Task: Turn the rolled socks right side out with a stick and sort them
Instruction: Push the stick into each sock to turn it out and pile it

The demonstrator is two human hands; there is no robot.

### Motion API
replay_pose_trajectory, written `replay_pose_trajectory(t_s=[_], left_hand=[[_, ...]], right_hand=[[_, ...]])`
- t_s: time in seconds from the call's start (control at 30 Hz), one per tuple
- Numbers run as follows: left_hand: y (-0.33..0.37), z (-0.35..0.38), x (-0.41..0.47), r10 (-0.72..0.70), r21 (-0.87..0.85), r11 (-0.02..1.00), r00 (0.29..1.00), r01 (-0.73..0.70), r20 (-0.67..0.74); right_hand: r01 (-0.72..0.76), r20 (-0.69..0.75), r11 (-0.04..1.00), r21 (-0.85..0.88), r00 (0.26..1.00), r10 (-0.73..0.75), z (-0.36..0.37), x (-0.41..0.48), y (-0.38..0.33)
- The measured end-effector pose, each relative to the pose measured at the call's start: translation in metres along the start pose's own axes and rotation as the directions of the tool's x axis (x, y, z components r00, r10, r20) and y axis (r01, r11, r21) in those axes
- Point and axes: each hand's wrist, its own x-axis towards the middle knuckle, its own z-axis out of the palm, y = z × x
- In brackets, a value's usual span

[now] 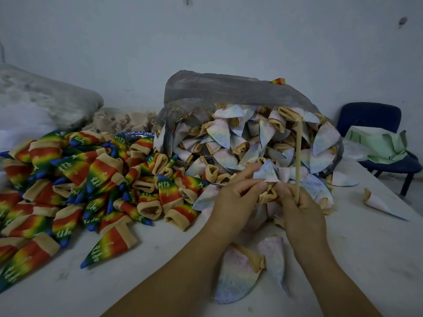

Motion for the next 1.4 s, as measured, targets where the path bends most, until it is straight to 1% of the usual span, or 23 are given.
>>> replay_pose_trajectory(t_s=[0.1,0.17,0.23,0.33,0.47,0.53,0.6,0.67,0.7,0.77,0.8,0.87,0.93,1.0,1.07,1.13,1.2,1.3,1.37,1.4], left_hand=[[0.005,0.004,-0.001,-0.021,-0.045,0.999,0.996,0.017,-0.092],[0.005,0.007,-0.002,-0.049,-0.104,0.994,0.989,0.035,-0.137],[0.005,0.009,-0.003,-0.048,-0.112,0.993,0.985,0.030,-0.166],[0.008,0.011,-0.005,-0.045,-0.076,0.997,0.986,0.033,-0.161],[0.008,0.013,-0.005,-0.076,-0.071,0.995,0.979,0.063,-0.188],[0.009,0.013,-0.006,-0.083,-0.079,0.994,0.977,0.069,-0.197],[0.010,0.015,-0.008,-0.063,-0.095,0.994,0.979,0.045,-0.194],[0.009,0.017,-0.009,-0.011,-0.040,0.999,0.975,0.002,-0.221],[0.008,0.018,-0.009,0.017,-0.008,1.000,0.970,-0.020,-0.244],[0.008,0.018,-0.009,0.036,-0.007,0.999,0.963,-0.039,-0.266],[0.008,0.019,-0.010,0.017,-0.027,0.999,0.965,-0.025,-0.261],[0.010,0.020,-0.012,-0.102,-0.118,0.990,0.965,0.076,-0.240],[0.010,0.021,-0.010,-0.259,-0.275,0.941,0.944,0.198,-0.205],[0.013,0.020,-0.007,-0.394,-0.432,0.849,0.909,0.303,-0.137],[0.017,0.021,-0.005,-0.474,-0.594,0.720,0.880,0.360,-0.041],[0.022,0.020,-0.002,-0.547,-0.722,0.569,0.837,0.394,0.026],[0.022,0.019,0.001,-0.588,-0.774,0.464,0.803,0.431,0.095],[0.025,0.021,0.001,-0.579,-0.762,0.385,0.779,0.520,0.239],[0.026,0.022,0.000,-0.561,-0.753,0.373,0.778,0.543,0.283],[0.026,0.023,0.000,-0.552,-0.744,0.394,0.786,0.540,0.278]], right_hand=[[-0.019,0.003,1.000,0.024,1.000,0.019,0.001,0.000,0.003],[0.010,0.009,1.000,0.026,1.000,-0.010,0.004,-0.001,0.004],[0.040,-0.002,0.999,0.012,0.999,-0.040,0.006,-0.001,0.002],[0.047,0.000,0.999,-0.005,0.999,-0.047,0.008,-0.002,0.000],[0.008,0.064,1.000,0.031,0.998,-0.010,0.013,-0.005,-0.002],[-0.008,0.080,1.000,0.020,0.997,0.006,0.017,-0.006,0.000],[-0.005,0.046,1.000,0.017,0.999,0.004,0.016,-0.007,0.000],[0.008,0.006,1.000,0.020,1.000,-0.008,0.012,-0.007,-0.001],[0.021,0.004,1.000,0.012,1.000,-0.021,0.010,-0.006,-0.002],[0.071,0.015,0.997,-0.023,0.997,-0.070,0.008,-0.005,-0.004],[0.110,0.022,0.992,-0.059,0.994,-0.109,0.007,-0.004,-0.004],[0.200,0.045,0.966,-0.165,0.980,-0.195,0.006,-0.001,-0.003],[0.270,0.076,0.923,-0.275,0.963,-0.259,0.003,0.002,0.000],[0.305,0.095,0.893,-0.330,0.952,-0.290,0.002,0.006,0.004],[0.309,0.091,0.894,-0.325,0.951,-0.296,0.002,0.008,0.007],[0.277,0.082,0.920,-0.277,0.961,-0.264,0.003,0.009,0.007],[0.206,0.083,0.953,-0.221,0.978,-0.192,0.004,0.009,0.007],[0.037,0.103,0.999,-0.033,0.994,-0.034,0.003,0.012,0.009],[-0.071,0.124,0.994,0.088,0.990,0.060,0.001,0.014,0.009],[-0.100,0.117,0.988,0.114,0.989,0.086,0.000,0.014,0.008]])
